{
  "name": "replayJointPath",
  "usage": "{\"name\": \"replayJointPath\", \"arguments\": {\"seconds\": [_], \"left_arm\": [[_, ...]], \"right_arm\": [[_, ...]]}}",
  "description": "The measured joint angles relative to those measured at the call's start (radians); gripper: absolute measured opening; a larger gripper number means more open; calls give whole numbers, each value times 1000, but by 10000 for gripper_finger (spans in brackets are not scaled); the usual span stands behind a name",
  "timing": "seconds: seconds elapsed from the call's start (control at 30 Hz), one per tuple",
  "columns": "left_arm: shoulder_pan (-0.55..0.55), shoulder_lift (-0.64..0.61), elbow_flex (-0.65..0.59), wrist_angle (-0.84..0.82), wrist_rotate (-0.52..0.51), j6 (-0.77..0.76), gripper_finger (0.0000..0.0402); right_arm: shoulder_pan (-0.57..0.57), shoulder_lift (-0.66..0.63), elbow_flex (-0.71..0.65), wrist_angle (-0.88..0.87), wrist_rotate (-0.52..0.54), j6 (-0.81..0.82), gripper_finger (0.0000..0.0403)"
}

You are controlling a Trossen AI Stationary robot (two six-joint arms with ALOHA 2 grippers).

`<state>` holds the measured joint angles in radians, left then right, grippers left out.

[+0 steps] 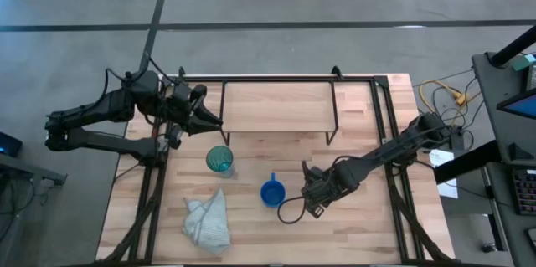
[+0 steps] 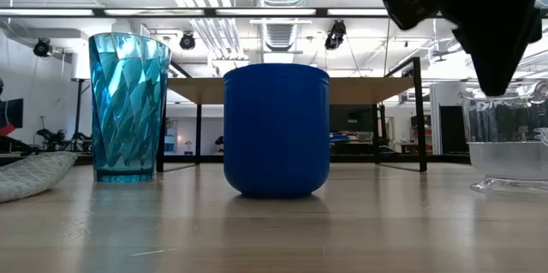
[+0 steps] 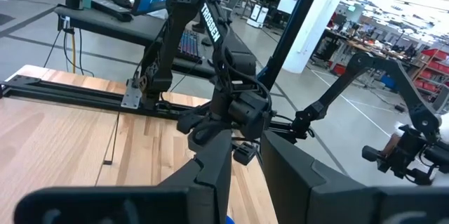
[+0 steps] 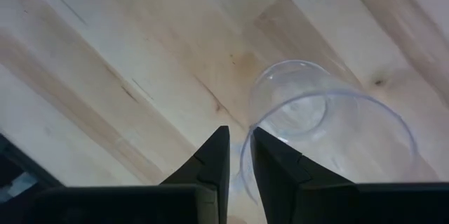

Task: Stack small to large cups/mugs on shelf
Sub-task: Put the transparent mug on the shelf

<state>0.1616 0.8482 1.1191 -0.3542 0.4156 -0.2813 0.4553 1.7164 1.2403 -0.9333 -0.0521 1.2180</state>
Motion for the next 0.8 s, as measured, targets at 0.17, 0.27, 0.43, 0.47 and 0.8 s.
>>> {"name": "replayJointPath", "arguments": {"seconds": [0.17, 0.27, 0.43, 0.47, 0.8], "left_arm": [[0, 0, 0, 0, 0, 0, 66], [0, 0, 0, 1, 0, 0, 66], [0, 1, 0, 3, 0, 0, 66], [0, 1, 0, 4, 0, 0, 66], [0, 12, 0, 10, 0, 0, 66]], "right_arm": [[-3, 0, -54, 98, 0, -24, 52], [-7, -3, -44, 93, 0, -49, 35], [-20, -6, 48, 31, 2, -150, 10], [-25, -6, 77, 9, 7, -186, 10], [-165, -6, 469, -264, 191, -660, 9]]}}
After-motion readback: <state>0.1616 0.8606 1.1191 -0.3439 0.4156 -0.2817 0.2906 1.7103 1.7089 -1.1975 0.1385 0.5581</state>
